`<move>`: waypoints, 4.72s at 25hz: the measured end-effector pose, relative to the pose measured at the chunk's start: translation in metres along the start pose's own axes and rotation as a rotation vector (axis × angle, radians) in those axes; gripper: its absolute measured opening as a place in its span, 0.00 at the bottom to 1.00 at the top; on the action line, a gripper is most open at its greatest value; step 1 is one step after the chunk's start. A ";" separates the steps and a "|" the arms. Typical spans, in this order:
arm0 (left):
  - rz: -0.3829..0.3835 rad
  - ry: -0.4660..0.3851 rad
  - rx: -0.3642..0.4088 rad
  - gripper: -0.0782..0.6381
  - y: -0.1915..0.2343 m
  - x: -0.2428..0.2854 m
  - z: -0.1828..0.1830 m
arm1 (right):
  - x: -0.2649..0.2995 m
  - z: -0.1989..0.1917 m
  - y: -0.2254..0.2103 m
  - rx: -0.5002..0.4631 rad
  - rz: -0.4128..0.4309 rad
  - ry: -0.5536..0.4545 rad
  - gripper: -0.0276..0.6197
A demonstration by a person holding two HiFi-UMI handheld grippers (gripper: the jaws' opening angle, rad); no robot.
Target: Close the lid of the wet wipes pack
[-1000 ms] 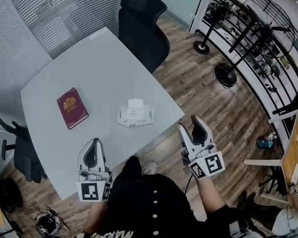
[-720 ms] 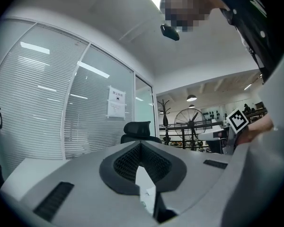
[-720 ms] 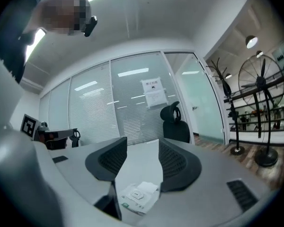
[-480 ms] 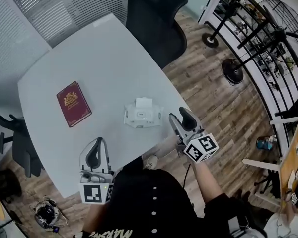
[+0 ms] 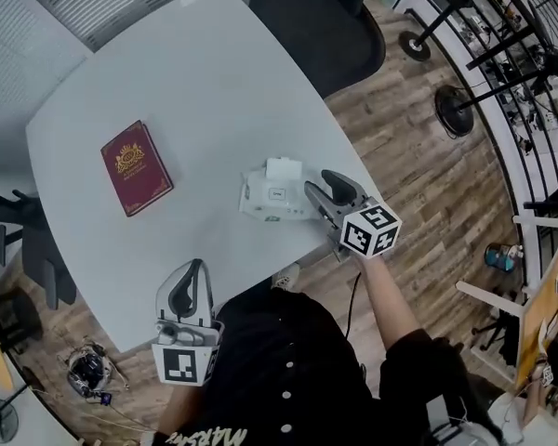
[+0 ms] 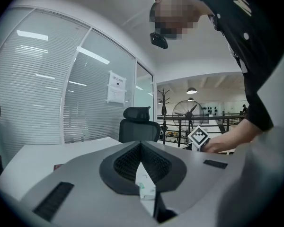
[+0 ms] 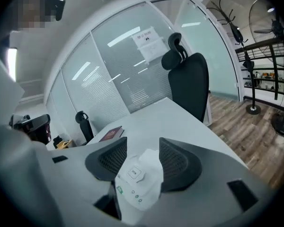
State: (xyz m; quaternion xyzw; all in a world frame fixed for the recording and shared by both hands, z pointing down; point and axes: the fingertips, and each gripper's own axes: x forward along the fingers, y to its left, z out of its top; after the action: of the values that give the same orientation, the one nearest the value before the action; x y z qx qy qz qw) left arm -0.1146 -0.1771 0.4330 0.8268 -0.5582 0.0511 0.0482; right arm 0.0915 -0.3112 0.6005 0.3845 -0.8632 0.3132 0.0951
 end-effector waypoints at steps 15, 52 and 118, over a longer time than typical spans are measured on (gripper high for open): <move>0.045 0.140 -0.049 0.12 0.019 0.007 -0.044 | 0.075 -0.051 -0.049 0.127 0.030 0.348 0.37; 0.063 0.058 -0.033 0.12 -0.005 -0.014 -0.014 | 0.027 -0.065 0.008 -0.320 0.099 0.320 0.16; 0.080 -0.064 0.007 0.12 -0.006 -0.032 0.023 | -0.002 0.012 0.077 -0.443 0.011 0.053 0.10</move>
State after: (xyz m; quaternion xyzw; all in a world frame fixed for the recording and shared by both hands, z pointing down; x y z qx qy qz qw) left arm -0.1207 -0.1483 0.4059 0.8051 -0.5919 0.0283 0.0251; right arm 0.0378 -0.2787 0.5542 0.3412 -0.9101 0.1266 0.1983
